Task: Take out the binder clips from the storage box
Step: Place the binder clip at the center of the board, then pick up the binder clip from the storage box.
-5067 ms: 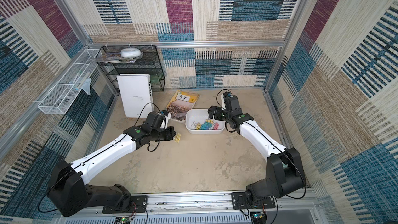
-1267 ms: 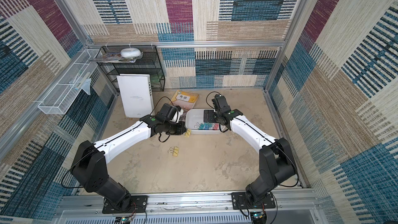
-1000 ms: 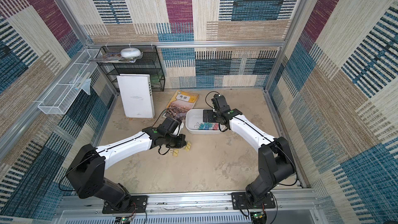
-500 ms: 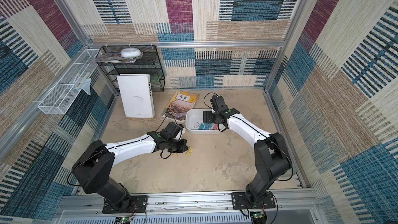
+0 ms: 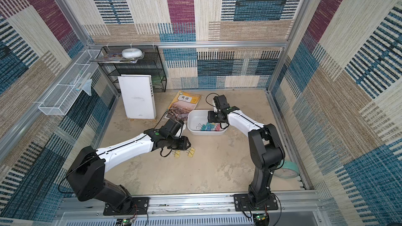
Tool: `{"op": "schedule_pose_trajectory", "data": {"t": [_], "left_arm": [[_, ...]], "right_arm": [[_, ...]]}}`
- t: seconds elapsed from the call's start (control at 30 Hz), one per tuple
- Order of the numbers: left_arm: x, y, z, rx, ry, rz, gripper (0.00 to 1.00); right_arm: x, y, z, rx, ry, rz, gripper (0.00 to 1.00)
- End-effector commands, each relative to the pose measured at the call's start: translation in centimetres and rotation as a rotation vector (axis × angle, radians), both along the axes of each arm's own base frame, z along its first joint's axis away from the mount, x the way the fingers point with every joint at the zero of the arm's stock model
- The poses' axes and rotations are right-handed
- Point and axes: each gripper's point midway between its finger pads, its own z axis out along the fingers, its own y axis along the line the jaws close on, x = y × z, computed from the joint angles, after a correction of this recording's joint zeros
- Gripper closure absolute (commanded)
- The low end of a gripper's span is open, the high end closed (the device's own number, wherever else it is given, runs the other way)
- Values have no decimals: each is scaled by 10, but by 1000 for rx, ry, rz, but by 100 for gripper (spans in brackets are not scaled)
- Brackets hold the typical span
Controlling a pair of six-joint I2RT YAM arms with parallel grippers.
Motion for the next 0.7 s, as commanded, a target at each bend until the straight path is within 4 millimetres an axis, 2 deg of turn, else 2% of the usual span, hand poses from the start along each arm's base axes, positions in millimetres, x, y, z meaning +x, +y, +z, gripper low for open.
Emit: {"op": "schedule_pose_trajectory", "data": {"t": [0.0,0.23,0.37,0.67], "left_arm": [[4,7,11,38,-34,-3,54],[10,5,29,40,-67,-13,54],[13,6,31,48,-77,-15,54],[18,8,35,49,-84,-12,54]], "right_arm": [[9,4,-3,26,-4,25,44],[23,4,-16,57,22,30,50],[26,4,-24,66,37,33,59],[33,9,-31,78,37,50,66]]}}
